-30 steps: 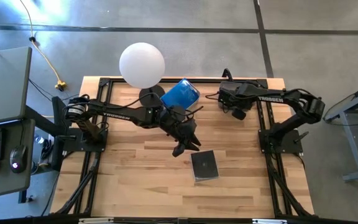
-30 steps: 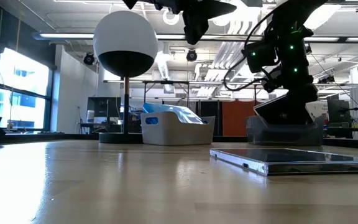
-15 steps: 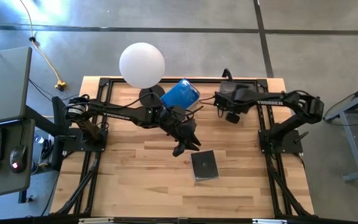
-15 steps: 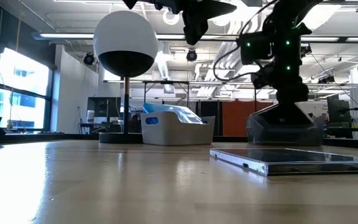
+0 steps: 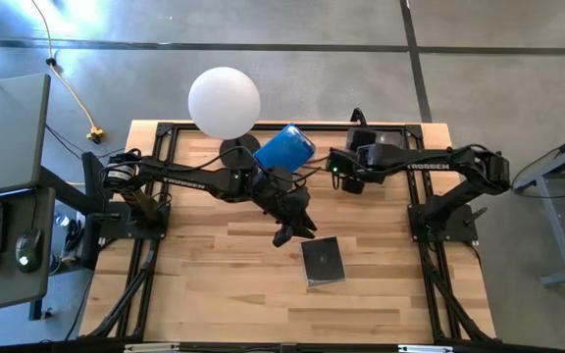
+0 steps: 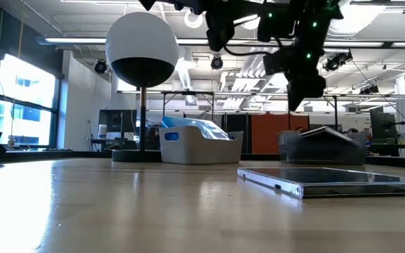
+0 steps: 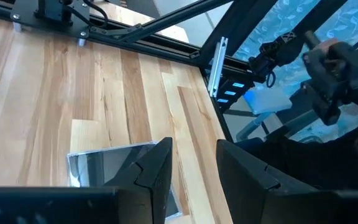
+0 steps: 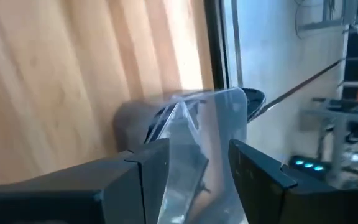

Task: Pick & place jewel cases by type
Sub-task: Put the left black CD case into the black bin, then put the black CD case into the black bin

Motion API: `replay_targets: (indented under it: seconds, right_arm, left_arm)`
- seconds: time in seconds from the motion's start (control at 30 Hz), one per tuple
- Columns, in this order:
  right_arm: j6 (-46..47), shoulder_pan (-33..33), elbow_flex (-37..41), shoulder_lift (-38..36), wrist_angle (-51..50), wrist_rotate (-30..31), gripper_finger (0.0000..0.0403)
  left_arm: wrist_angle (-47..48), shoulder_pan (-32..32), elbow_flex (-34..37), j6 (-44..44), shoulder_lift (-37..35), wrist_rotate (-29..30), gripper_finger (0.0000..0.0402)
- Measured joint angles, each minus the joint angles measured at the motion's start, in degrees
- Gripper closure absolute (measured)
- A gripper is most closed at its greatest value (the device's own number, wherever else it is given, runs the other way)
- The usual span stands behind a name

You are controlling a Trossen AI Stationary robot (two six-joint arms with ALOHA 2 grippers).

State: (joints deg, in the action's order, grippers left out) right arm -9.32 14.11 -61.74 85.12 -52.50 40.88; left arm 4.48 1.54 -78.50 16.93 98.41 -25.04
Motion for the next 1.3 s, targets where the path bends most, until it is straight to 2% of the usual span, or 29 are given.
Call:
replay_targets:
  seconds: [0.1,0.23,0.33,0.47,0.63,0.83,0.93,1.3]
  right_arm:
    - [0.9,-2.8,-2.6,0.0,-7.7,2.1,0.0242]
    - [6.1,-5.9,-5.3,-0.1,-19.9,-2.6,0.0242]
    - [10.1,-7.0,-4.6,-0.2,-23.9,-6.1,0.0242]
    - [10.8,-7.0,-0.6,-0.2,-24.2,-7.5,0.0242]
    - [10.6,-7.0,4.6,-0.2,-19.4,-7.3,0.0242]
    - [3.9,-4.5,9.1,-0.1,-10.7,-8.3,0.0242]
    - [0.6,-2.0,9.9,-0.1,-6.0,-6.7,0.0242]
    - [-20.1,8.0,9.9,-0.1,17.0,-0.9,0.0242]
  left_arm:
    - [0.1,0.0,0.0,0.1,0.0,0.0,0.0278]
    - [0.4,0.0,0.0,0.1,0.0,0.0,0.0278]
    - [1.4,0.0,0.0,0.1,0.0,0.0,0.0278]
    - [3.5,0.0,0.0,0.0,0.0,0.0,0.0278]
    - [4.5,0.0,0.0,-0.1,0.0,0.0,0.0278]
    - [4.7,0.0,0.0,-0.1,0.0,0.1,0.0278]
    - [4.7,0.0,0.0,-0.1,0.0,0.2,0.0278]
    - [4.7,0.0,0.0,-0.1,0.0,0.2,0.0278]
